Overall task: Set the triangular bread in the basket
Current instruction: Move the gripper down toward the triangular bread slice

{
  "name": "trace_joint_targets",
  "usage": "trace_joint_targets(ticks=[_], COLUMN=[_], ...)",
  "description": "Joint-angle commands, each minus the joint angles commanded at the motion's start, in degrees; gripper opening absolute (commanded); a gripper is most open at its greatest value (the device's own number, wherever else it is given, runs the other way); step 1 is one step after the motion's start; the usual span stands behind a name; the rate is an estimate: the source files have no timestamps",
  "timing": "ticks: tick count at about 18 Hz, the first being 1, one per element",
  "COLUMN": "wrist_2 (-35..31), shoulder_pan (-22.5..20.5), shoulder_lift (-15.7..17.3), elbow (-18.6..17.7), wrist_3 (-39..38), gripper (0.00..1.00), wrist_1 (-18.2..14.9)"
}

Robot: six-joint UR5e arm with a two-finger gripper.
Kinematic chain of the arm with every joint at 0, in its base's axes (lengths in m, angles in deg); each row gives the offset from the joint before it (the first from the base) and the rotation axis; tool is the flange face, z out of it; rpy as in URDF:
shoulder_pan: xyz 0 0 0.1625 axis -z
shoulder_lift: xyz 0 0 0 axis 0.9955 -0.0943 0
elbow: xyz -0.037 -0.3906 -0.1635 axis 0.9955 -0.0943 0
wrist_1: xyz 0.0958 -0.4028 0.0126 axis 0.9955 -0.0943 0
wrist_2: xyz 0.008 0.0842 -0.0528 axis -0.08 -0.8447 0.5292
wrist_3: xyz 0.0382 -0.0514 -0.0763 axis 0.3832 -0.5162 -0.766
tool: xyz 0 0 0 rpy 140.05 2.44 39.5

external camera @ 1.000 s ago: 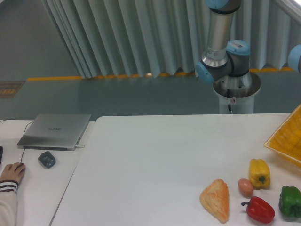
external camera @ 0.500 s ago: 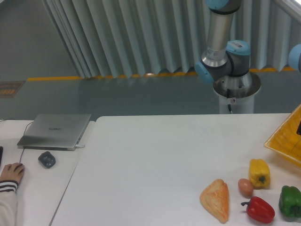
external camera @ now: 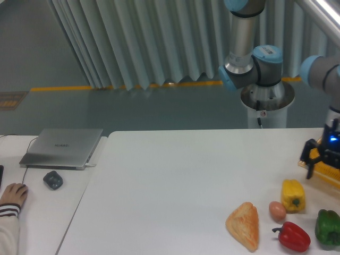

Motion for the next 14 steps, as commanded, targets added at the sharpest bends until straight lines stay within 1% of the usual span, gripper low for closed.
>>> trace_joint_targets(ticks=[3, 5, 6, 7, 10, 13, 14], wrist_2=[-6.0, -9.2, -10.5, -11.7, -13.0, -17.0, -17.5], shoulder_pan=[4.9, 8.4, 10.2, 11.8, 14.5, 17.0, 17.8], shoulder_lift=[-1.4, -3.6, -4.1, -4.9, -7.4, -9.7, -10.2], elbow=[1.0, 2.8, 3.1, 3.1, 3.1, 3.1, 3.1], wrist_3=[-0.7, -5.4, -6.1, -6.2, -7.4, -8.9, -9.2], gripper=[1.0, 1.0, 1.0, 1.0, 1.0, 1.0, 1.0], wrist_1=[0.1, 0.1, 0.2, 1.2, 3.7, 5.1, 5.4])
